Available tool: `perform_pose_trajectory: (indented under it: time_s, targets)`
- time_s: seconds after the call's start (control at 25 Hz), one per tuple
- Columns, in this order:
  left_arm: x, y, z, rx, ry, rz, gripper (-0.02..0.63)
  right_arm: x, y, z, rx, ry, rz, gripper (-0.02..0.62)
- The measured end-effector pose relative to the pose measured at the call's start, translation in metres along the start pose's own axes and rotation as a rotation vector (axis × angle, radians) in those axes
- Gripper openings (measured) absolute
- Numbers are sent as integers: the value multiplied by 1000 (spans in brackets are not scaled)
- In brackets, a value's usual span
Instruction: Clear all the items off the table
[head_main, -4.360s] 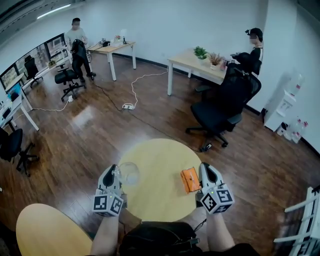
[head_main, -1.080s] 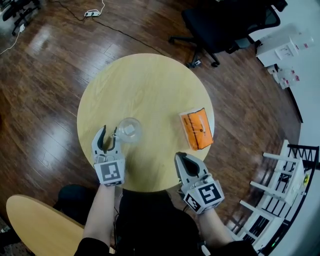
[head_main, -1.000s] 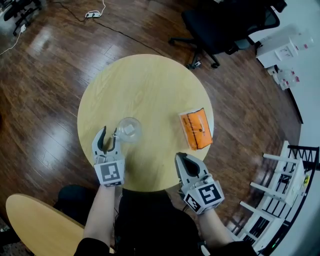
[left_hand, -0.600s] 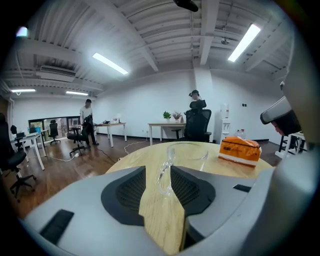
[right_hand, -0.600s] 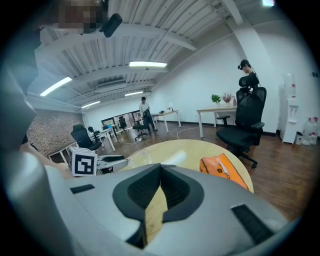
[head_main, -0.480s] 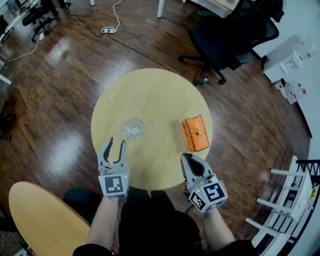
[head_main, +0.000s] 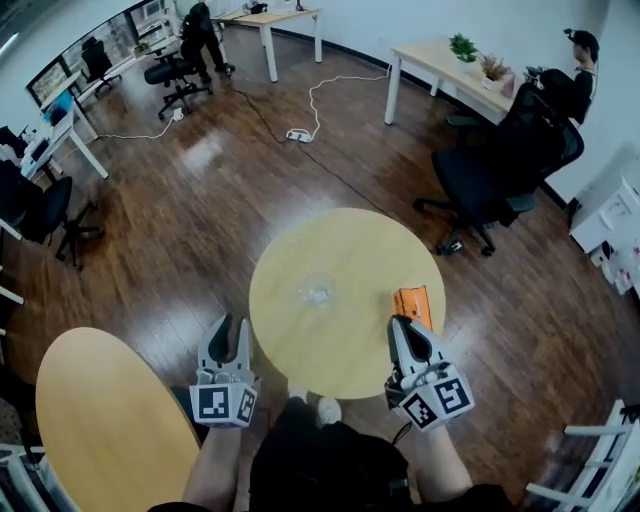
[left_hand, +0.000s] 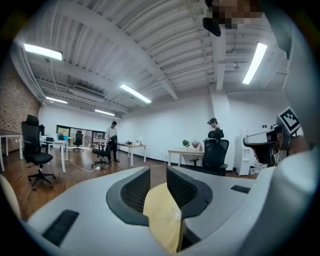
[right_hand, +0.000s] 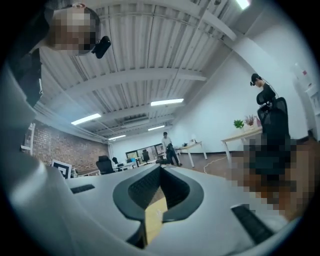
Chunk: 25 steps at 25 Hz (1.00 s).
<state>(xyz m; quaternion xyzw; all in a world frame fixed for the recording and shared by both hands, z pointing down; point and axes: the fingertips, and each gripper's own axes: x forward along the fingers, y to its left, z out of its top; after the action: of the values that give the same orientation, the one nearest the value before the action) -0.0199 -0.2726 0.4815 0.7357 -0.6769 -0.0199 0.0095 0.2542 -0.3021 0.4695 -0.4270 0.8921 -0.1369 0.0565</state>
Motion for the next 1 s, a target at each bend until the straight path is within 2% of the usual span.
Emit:
perform_pose_trajectory:
  time_s: [0.16,0.32,0.52,0.68,0.84,1.0]
  targets:
    - [-37,23,30,1,-61,85,97,19,31,6,-32,-14,105,3]
    - [-72,39,50,-4,-107,123,97,21,51,13,-46,-42,185,3]
    - [-107,60,41,-34,-121,168,97,13,32,15,25,-86,137,2]
    - [-140,85,45,-57,-112,192,84,15,63,9,-22,-69,140,2]
    - [-176,114,45,-14,-132,222,78,24,77,-10,24,-71,168,2]
    - [-217,165,56,-25,-141,294,78,36,122,-2,27,-92,188,2]
